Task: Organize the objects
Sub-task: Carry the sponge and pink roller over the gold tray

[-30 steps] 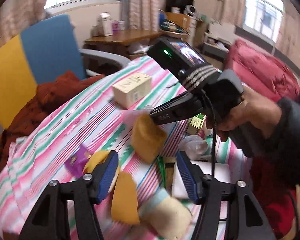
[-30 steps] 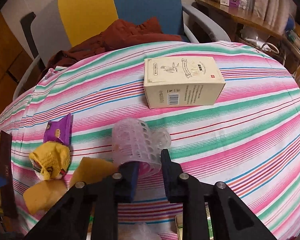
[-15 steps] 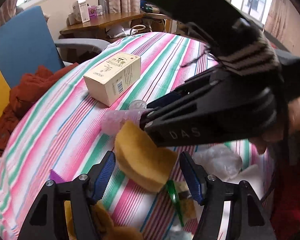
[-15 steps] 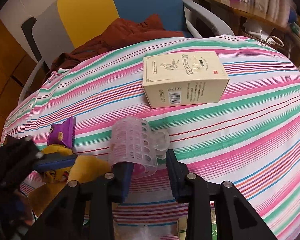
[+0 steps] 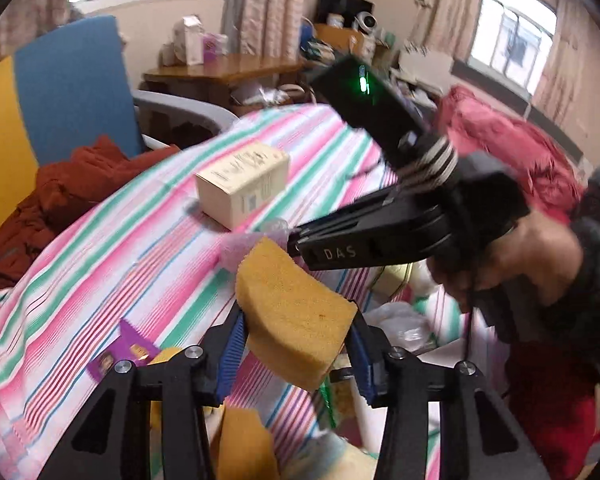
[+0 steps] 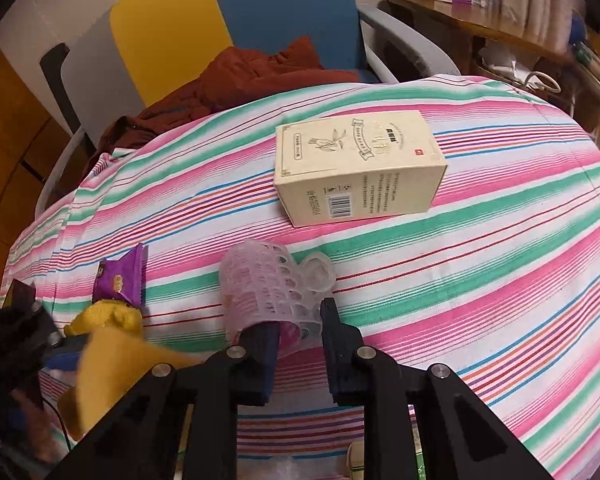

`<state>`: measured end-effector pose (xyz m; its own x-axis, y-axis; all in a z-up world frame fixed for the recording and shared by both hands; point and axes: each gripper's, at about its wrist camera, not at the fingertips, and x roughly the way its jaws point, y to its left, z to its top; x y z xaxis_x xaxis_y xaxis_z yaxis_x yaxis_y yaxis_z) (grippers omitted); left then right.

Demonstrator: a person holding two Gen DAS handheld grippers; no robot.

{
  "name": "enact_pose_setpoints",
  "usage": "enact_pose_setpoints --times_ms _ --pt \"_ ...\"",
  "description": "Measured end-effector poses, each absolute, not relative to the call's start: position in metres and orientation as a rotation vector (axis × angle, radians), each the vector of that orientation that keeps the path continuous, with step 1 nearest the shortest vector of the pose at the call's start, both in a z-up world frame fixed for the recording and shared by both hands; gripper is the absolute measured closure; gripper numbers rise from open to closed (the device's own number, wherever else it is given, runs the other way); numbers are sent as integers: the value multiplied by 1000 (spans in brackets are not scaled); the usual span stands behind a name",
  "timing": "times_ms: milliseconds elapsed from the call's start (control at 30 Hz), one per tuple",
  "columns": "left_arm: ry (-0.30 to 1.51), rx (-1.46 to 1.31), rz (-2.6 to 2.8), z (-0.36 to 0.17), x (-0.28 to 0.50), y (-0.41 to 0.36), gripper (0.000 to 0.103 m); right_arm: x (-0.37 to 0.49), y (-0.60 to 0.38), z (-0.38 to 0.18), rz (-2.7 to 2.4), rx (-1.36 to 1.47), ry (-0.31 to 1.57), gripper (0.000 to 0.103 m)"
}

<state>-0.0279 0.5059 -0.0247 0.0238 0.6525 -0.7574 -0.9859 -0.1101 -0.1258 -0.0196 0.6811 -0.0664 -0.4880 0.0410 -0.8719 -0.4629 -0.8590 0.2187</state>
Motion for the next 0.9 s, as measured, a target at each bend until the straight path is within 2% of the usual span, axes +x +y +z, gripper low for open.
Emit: enact_pose_setpoints --times_ms 333,633,900 --pt "383 -741 1649 29 -13 435 55 -14 680 -53 2445 -1304 656 86" --pt "304 -807 1761 34 -17 370 55 -6 675 -30 2548 -1179 718 86" --pt "248 -832 1876 40 -28 312 55 0 639 1 2662 -1111 659 86"
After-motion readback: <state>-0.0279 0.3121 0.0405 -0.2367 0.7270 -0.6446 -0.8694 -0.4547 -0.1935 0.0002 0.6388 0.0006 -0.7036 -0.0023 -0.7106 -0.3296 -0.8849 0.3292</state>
